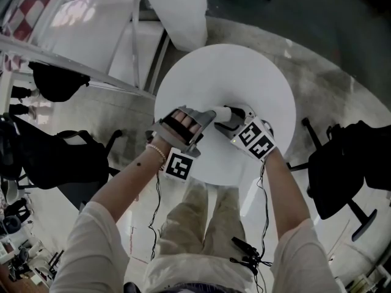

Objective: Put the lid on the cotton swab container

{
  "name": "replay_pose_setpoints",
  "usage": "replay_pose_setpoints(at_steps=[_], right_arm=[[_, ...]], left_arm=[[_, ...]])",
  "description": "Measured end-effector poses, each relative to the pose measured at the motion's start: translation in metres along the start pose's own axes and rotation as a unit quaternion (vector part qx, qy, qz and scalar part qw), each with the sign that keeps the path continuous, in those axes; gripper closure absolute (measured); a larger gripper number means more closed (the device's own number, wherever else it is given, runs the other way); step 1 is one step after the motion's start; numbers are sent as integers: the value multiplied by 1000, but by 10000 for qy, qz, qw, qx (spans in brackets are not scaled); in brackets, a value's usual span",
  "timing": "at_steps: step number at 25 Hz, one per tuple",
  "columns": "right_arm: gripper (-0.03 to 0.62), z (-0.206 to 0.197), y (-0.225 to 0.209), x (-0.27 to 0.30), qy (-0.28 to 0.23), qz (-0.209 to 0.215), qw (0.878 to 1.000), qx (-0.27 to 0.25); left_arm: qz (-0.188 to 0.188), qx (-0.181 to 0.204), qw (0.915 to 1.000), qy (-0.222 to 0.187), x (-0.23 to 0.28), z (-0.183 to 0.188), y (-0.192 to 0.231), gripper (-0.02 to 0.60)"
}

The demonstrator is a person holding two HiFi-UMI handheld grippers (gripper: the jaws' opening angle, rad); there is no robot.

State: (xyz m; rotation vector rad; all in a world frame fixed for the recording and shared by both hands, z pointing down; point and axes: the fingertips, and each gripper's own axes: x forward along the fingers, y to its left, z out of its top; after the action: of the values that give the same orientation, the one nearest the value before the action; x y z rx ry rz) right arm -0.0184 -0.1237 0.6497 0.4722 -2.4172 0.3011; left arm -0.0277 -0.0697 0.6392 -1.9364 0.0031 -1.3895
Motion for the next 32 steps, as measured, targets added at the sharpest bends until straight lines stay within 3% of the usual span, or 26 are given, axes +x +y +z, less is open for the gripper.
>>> replay_pose_setpoints(at_steps=[4, 11, 14, 17, 19, 22, 24, 26, 29, 32], right_arm=[[338, -1, 0, 1, 0, 1, 10000, 11], [335, 1, 0, -1, -60, 30, 10000, 14], [309, 1, 1, -6, -103, 56, 9999, 110], [283, -3, 4, -19, -119, 12, 9996, 244], [281, -4, 5, -31, -168, -124, 9991, 362], [281, 10, 2, -61, -456, -424, 9960, 648], [281, 23, -2, -86, -703, -680, 9912, 891], [286, 40, -9, -114, -960, -994, 9840, 1121], [290, 76, -22, -159, -1460, -1536, 9674, 1385], [293, 120, -24, -206, -2070, -2122, 9411, 1627]], left_arm=[[118, -119, 9999, -16, 1, 0, 4, 167], [627, -1190, 9902, -388, -6, 3, 31, 167], [745, -1949, 9755, -693, -16, 5, 40, 169], [864, -2886, 9486, -973, -29, 5, 51, 168], [979, -3597, 9208, -1151, -41, 3, 60, 169], [1239, -4661, 8645, -1419, -66, -6, 79, 169], [1513, -5280, 8202, -1603, -88, -15, 96, 169], [1848, -5821, 7706, -1823, -116, -26, 116, 169], [2374, -6398, 6970, -2202, -163, -36, 146, 169], [2773, -6714, 6394, -2520, -211, -36, 165, 169]])
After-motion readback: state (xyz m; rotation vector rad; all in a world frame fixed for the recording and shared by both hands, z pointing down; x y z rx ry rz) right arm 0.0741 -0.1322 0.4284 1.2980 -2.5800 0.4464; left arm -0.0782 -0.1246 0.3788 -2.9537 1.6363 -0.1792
